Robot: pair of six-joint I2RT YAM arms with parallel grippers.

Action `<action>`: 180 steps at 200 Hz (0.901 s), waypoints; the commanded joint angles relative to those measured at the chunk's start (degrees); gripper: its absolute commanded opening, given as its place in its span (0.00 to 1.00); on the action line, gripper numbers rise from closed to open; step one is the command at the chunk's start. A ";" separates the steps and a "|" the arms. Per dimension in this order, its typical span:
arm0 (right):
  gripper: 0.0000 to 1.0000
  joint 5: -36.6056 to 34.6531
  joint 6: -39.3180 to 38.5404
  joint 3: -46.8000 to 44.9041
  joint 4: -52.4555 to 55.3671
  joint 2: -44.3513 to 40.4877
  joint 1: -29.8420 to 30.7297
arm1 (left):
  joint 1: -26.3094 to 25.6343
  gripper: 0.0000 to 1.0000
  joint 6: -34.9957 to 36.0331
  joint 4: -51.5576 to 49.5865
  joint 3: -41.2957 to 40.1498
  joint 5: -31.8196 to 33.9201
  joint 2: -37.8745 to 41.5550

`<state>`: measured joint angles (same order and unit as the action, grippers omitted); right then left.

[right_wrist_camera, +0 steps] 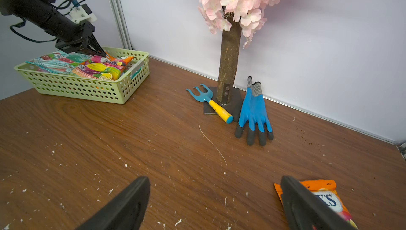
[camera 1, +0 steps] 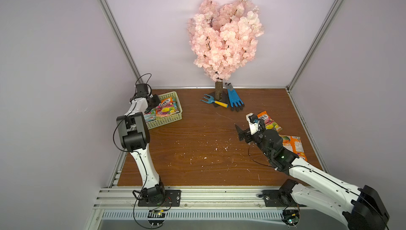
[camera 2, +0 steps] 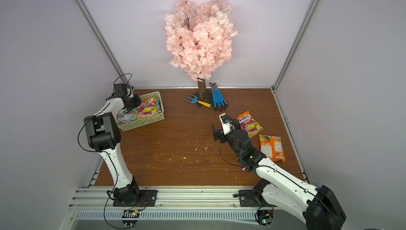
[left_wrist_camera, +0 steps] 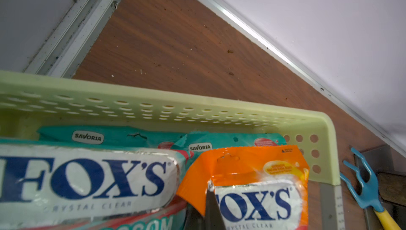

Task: Put the candies in the basket
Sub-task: Place the candy in the basket.

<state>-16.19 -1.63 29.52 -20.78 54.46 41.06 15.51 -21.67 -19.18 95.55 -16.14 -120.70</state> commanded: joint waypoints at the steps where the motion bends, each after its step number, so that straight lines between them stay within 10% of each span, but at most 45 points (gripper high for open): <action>1: 0.99 0.59 -0.22 0.26 -2.17 0.71 -0.13 | -0.04 0.01 -2.80 5.61 -1.80 1.71 1.85; 39: 0.99 0.47 -0.32 2.31 -1.64 3.89 -0.15 | -0.04 0.02 -5.75 9.25 -3.61 -0.04 2.21; 76: 0.99 -4.65 7.27 5.74 2.13 8.43 -0.65 | 0.04 0.39 -3.15 7.27 -3.28 0.69 3.96; 125: 0.99 -5.24 26.58 16.32 22.32 19.51 -13.23 | 0.05 0.59 -1.66 7.94 -12.95 3.90 16.16; 180: 0.95 0.55 16.53 26.56 27.54 32.20 -27.95 | -1.13 0.62 0.05 7.17 -29.78 3.04 34.36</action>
<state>-17.63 17.96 51.83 3.03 83.15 17.26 15.40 -23.57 -10.46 71.22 -12.34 -91.50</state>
